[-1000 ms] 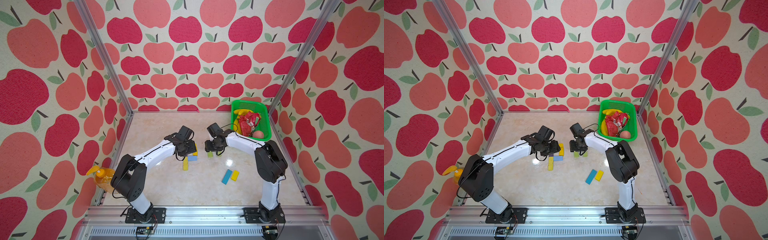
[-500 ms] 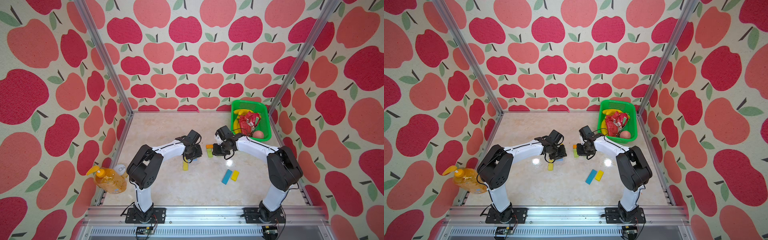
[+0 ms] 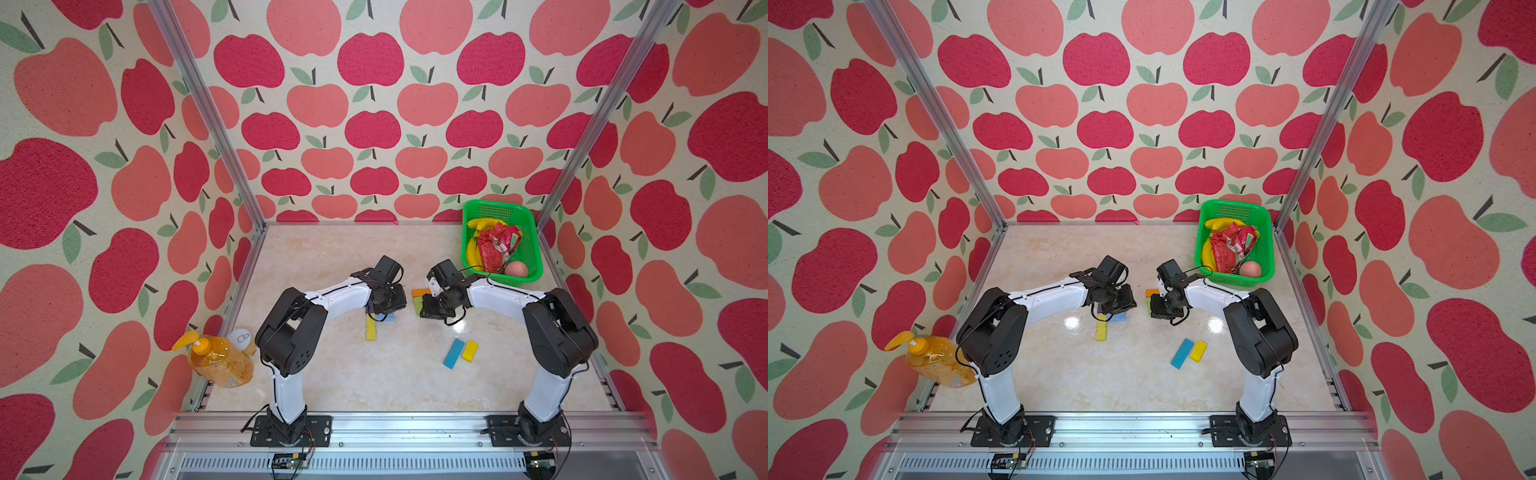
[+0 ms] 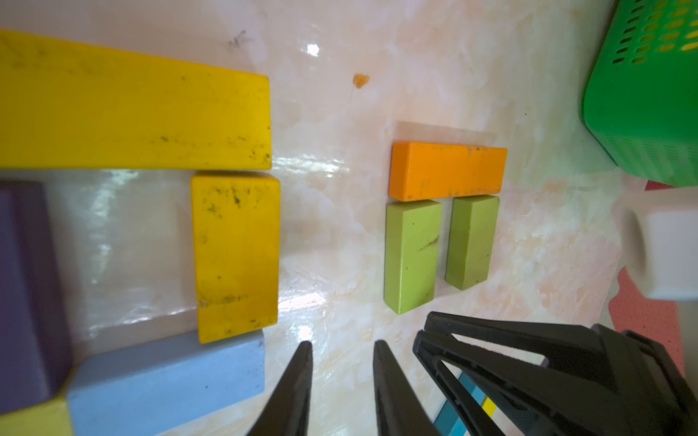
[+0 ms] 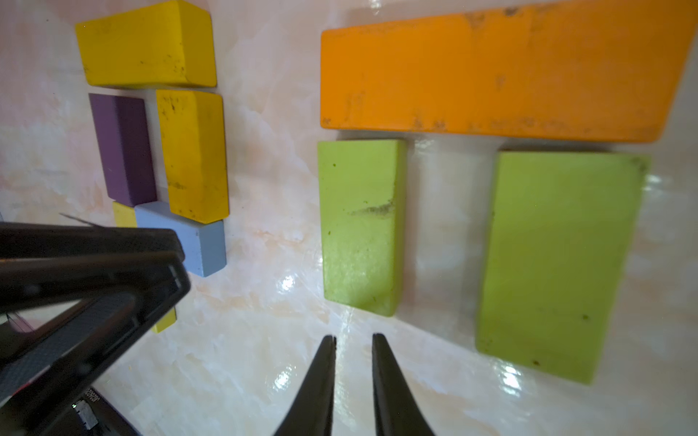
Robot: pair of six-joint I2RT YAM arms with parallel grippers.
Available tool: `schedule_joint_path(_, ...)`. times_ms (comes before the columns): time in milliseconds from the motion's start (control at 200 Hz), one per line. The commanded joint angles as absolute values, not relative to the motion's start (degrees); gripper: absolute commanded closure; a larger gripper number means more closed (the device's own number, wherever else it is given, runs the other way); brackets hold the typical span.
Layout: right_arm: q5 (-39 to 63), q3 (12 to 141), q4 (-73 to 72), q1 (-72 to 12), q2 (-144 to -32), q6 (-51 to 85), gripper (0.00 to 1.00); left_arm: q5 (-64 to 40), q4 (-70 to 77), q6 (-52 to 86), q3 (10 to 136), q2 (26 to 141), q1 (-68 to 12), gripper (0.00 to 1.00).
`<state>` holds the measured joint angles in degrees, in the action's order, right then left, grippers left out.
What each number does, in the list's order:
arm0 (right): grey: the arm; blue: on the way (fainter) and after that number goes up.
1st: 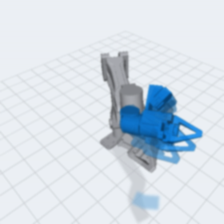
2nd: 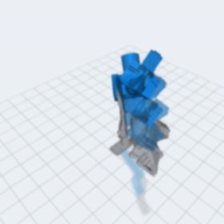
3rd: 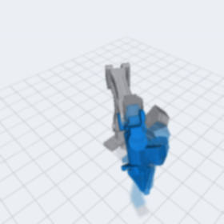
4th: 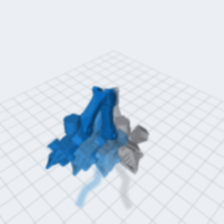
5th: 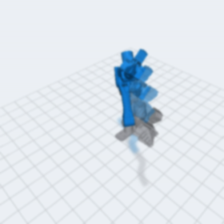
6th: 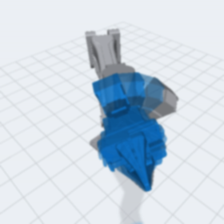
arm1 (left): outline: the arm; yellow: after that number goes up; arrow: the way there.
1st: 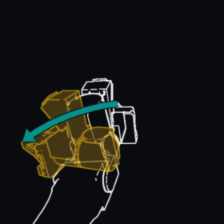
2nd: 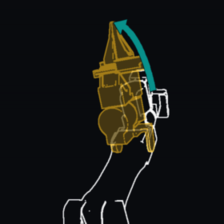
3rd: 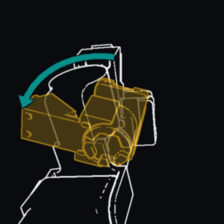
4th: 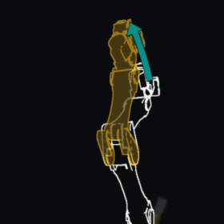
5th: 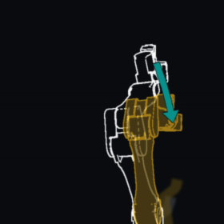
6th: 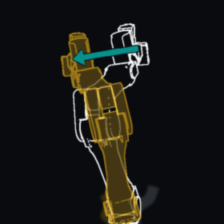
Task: Assemble the letter p with building blocks
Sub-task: Adjust the building block at the center of the board.
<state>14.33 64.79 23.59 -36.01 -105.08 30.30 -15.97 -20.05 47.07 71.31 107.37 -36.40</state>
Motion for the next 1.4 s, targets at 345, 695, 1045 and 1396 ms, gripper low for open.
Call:
schedule_joint_path(345, 14.6, 66.6, 24.4, -37.2, -108.7, 31.6, 0.78, -16.8, -19.9, 46.5, 71.3, 107.4, -34.6, 0.69)
schedule_joint_path(695, 13.5, 68.0, 25.5, -37.5, -110.1, 31.0, 0.76, -17.0, -19.7, 46.3, 70.5, 107.2, -34.2, 0.69)
schedule_joint_path(1045, 13.9, 69.1, 26.5, -37.7, -110.0, 30.8, 0.76, -17.4, -19.3, 46.2, 70.0, 107.0, -33.9, 0.69)
schedule_joint_path(1396, 10.1, 69.5, 28.8, -37.3, -102.4, 28.7, 0.73, -17.4, -19.2, 46.3, 69.2, 106.0, -33.8, 0.69)
